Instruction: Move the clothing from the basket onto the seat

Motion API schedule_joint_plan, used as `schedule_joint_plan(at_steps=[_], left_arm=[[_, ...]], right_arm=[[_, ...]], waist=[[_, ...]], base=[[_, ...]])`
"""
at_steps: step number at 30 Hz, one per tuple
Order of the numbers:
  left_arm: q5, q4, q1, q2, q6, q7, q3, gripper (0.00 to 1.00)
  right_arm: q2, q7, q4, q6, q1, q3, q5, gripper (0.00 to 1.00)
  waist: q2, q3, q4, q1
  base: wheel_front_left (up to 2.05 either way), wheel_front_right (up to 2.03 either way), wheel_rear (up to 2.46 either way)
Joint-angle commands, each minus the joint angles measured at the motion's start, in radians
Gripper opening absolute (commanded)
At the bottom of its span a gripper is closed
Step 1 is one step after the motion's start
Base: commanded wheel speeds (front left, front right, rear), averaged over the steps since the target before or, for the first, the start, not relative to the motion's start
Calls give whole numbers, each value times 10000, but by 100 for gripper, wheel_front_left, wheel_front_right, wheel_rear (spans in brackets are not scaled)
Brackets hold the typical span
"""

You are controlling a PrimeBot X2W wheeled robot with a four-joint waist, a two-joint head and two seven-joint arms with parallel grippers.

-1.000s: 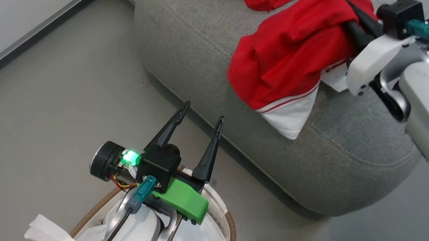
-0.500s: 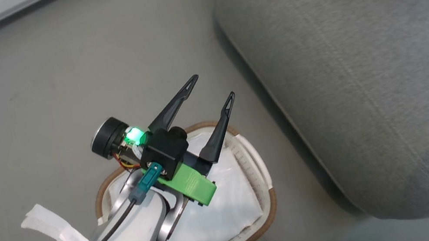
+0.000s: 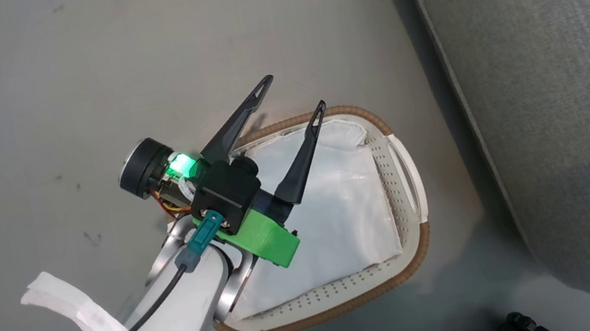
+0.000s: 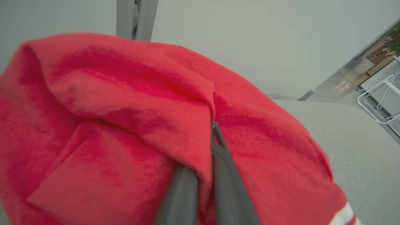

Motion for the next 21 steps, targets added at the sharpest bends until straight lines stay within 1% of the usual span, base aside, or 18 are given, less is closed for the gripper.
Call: schedule_joint_plan(at_steps=[1, 3, 4, 5, 7, 8, 13, 21], left_arm=[[-12, 10, -96, 68, 38, -42, 16, 100], [-44, 64, -120, 61, 8, -44, 14, 100], [-66, 90, -129, 36, -7, -45, 4, 100], [-79, 119, -131, 20, -20, -39, -5, 100], [-105, 172, -123, -13, -45, -39, -20, 100], [-130, 239, -93, -41, -57, -39, -10, 100], [-273, 331, 198, -168, -71, -43, 128, 100], [-650, 408, 1011, -375, 30, -41, 789, 100]], right_arm=[[64, -61, 28, -14, 221, -14, -110, 0], [124, -89, -9, -14, 293, -12, -252, 0], [132, -106, -63, -14, 330, -23, -320, 18], [179, -111, -93, -14, 390, -23, -357, 33], [315, -140, -156, -14, 573, -11, -409, 93], [372, -155, -244, -14, 751, 17, -438, 100], [582, -156, -734, -14, 1412, 251, -247, 100], [733, -161, -1702, -14, 2713, 1198, 274, 100]], waist=[[0, 189, 116, -2], [0, 114, 1, -2], [0, 61, -67, -2], [0, 12, -120, -2], [0, -119, -225, -2], [0, -268, -323, -2], [0, -835, -484, -2], [0, -2137, -571, -2]], base=[[0, 0, 0], [0, 0, 0], [0, 0, 0], [0, 0, 0], [0, 0, 0], [0, 0, 0], [0, 0, 0], [0, 0, 0]])
